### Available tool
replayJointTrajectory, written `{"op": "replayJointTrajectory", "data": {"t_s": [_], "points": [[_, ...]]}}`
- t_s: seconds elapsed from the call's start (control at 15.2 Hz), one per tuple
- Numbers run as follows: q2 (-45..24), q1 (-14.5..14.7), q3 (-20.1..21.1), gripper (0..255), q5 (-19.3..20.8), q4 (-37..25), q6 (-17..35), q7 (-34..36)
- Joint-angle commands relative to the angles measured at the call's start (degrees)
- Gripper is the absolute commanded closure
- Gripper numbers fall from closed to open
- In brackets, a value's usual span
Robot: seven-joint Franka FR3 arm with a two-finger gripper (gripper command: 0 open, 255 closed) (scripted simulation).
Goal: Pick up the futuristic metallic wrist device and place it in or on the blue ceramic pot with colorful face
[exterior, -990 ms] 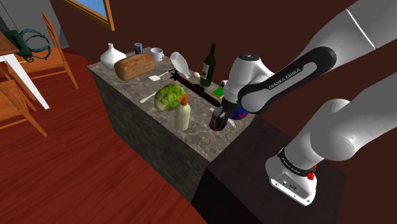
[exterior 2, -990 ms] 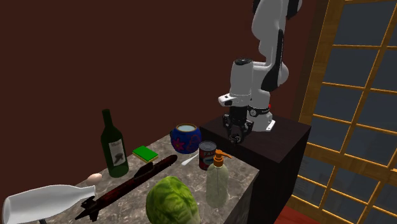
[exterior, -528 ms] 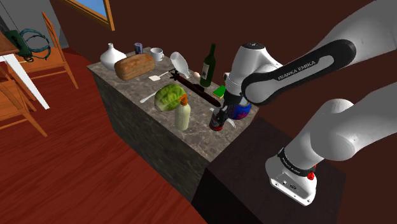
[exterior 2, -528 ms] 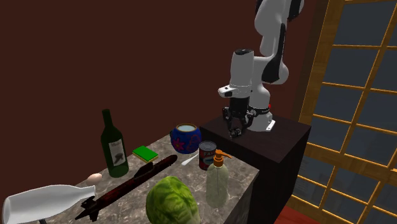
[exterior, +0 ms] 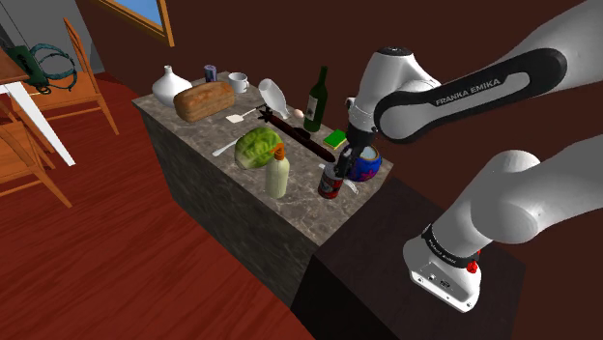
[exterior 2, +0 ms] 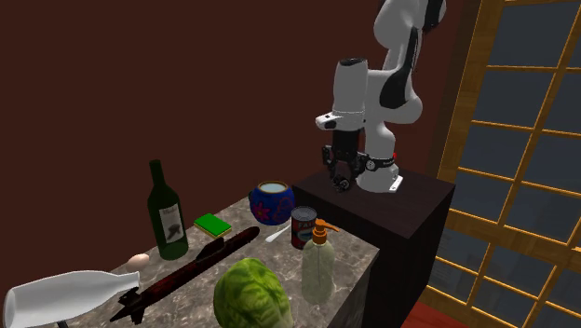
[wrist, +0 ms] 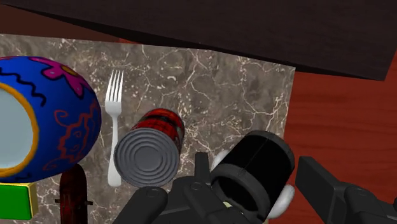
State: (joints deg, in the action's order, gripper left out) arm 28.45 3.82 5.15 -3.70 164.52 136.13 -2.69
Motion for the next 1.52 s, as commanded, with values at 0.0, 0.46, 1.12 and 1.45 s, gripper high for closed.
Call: {"op": "replayJointTrajectory", "data": {"t_s": [0.0, 0.46, 1.12, 1.45], "points": [[-0.3, -2.1, -2.2, 255, 1.6, -0.7, -0.4, -2.9], [-4.9, -9.0, -10.5, 255, 6.7, -5.0, -0.1, -13.8], [-16.5, -14.7, -21.0, 255, 8.2, -17.1, -0.4, -28.9], [-20.5, -15.2, -22.6, 255, 7.1, -18.7, 2.0, -31.9]]}}
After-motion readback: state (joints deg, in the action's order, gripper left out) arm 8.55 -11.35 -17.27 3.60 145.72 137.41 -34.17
